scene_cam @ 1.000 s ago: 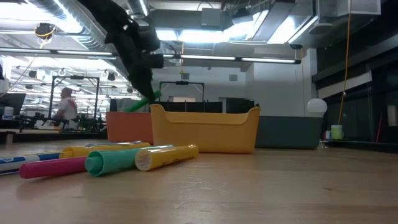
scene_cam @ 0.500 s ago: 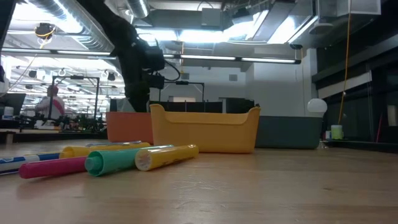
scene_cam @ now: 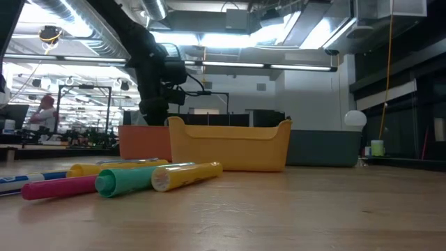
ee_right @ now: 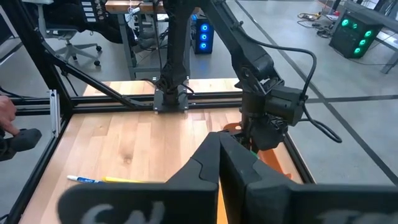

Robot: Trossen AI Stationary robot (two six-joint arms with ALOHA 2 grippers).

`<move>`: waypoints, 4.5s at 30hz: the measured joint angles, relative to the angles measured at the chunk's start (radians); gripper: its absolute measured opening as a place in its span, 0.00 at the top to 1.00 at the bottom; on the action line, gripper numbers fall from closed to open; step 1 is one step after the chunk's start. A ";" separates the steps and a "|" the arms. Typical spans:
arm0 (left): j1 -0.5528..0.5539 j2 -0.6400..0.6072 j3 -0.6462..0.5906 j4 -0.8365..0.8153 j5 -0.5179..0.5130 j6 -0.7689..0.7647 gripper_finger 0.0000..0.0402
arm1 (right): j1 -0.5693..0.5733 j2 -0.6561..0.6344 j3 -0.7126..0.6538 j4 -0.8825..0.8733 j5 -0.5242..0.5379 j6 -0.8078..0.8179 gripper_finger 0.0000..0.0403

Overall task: Pick & Place Markers
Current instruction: Put the big green highlighter pen into the orange bin, then put the small yellow highlighter into the yellow bin

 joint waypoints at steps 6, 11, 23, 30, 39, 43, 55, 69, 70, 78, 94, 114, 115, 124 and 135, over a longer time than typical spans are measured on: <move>-0.009 0.000 0.000 -0.001 -0.037 0.000 0.76 | 0.000 0.000 0.000 0.000 0.000 0.002 1.00; -0.021 0.000 0.000 -0.001 -0.074 0.000 0.76 | 0.000 0.000 0.000 0.000 0.000 0.002 1.00; -0.022 -0.001 0.000 -0.001 -0.074 -0.005 0.74 | 0.000 0.000 0.000 0.000 0.000 0.002 1.00; -0.022 -0.001 0.000 -0.023 -0.050 -0.053 0.78 | 0.000 0.000 0.000 0.001 0.000 0.002 1.00; -0.022 -0.026 0.000 -0.056 -0.050 -0.089 0.98 | 0.000 0.000 0.000 0.001 0.000 -0.001 1.00; -0.022 -0.068 0.000 -0.051 -0.050 -0.098 0.99 | 0.000 0.000 0.000 0.001 0.000 -0.001 1.00; -0.054 -0.268 0.000 -0.056 -0.006 -0.177 1.00 | 0.000 0.000 0.000 0.000 -0.001 -0.002 1.00; -0.201 -0.483 0.000 -0.045 -0.003 -0.331 1.00 | 0.000 0.000 0.000 -0.003 -0.001 -0.023 1.00; -0.216 -0.494 0.000 -0.038 -0.003 -0.351 0.99 | 0.000 0.000 0.000 -0.005 -0.001 -0.024 1.00; -0.339 -0.569 0.000 0.088 -0.008 -0.478 0.99 | 0.000 0.000 0.000 -0.012 -0.001 -0.022 1.00; -0.596 -0.589 0.000 0.131 -0.013 -0.754 0.99 | 0.000 0.000 0.000 -0.019 -0.010 -0.020 1.00; -0.880 -0.588 0.000 0.130 0.007 -1.222 0.99 | 0.001 0.000 0.000 -0.019 -0.038 -0.027 1.00; -0.891 -0.588 0.000 0.130 0.007 -1.235 0.99 | 0.000 0.000 0.000 -0.019 -0.038 -0.027 1.00; -0.958 -0.588 0.000 0.130 -0.020 -1.317 0.99 | 0.001 0.000 0.000 -0.019 -0.038 -0.046 1.00; -0.992 -0.581 0.054 0.125 -0.034 -1.326 1.00 | 0.000 0.000 0.000 -0.019 -0.038 -0.046 1.00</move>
